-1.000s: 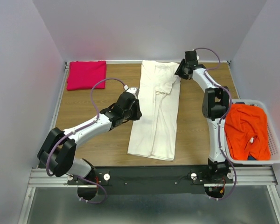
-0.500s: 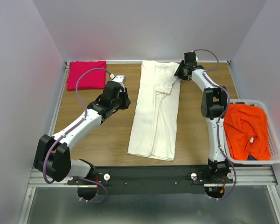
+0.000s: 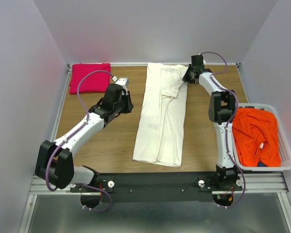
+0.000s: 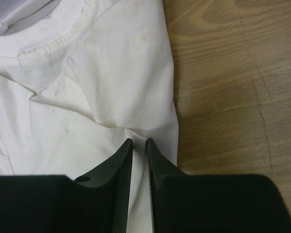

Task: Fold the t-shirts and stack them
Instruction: Fold the tshirt

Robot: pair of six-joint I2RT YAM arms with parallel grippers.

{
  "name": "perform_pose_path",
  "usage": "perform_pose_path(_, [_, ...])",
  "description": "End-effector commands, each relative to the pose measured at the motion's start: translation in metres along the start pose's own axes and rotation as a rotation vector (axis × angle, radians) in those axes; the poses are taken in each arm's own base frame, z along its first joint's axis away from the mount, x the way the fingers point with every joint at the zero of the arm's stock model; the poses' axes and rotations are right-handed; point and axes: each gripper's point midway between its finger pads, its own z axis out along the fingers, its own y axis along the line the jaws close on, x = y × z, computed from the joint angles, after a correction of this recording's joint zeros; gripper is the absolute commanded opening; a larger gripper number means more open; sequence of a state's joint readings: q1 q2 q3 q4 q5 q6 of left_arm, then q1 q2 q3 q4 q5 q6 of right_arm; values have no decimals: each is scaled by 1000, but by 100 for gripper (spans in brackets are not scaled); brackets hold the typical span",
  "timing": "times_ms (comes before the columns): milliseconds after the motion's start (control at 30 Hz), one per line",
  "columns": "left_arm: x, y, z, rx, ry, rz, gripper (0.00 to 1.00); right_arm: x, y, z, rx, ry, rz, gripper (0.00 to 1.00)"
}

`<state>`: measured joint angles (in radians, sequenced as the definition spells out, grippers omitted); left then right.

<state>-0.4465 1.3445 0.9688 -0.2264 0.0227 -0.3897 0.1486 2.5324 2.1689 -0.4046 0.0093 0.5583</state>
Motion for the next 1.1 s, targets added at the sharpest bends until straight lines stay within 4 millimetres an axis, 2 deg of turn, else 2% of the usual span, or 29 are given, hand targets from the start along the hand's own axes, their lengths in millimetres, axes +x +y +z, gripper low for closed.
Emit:
perform_pose_path(0, [-7,0,-9,15,-17,13,32,3,-2,2,9,2,-7,23])
perform_pose_path(100, [-6,3,-9,11,-17,12,32,-2,3,-4,-4,-8,-7,22])
perform_pose_path(267, [-4,6,-6,7,-10,13,32,-11,8,-12,-18,-23,-10,15])
perform_pose_path(700, [5,12,-2,-2,4,11,32,-18,15,-31,-33,-37,0,15])
perform_pose_path(867, [7,12,-1,0,6,11,32,-21,23,-39,-70,-30,9,12])
perform_pose_path(1067, [8,12,0,1,7,14,32,-23,22,-43,-65,-42,3,9])
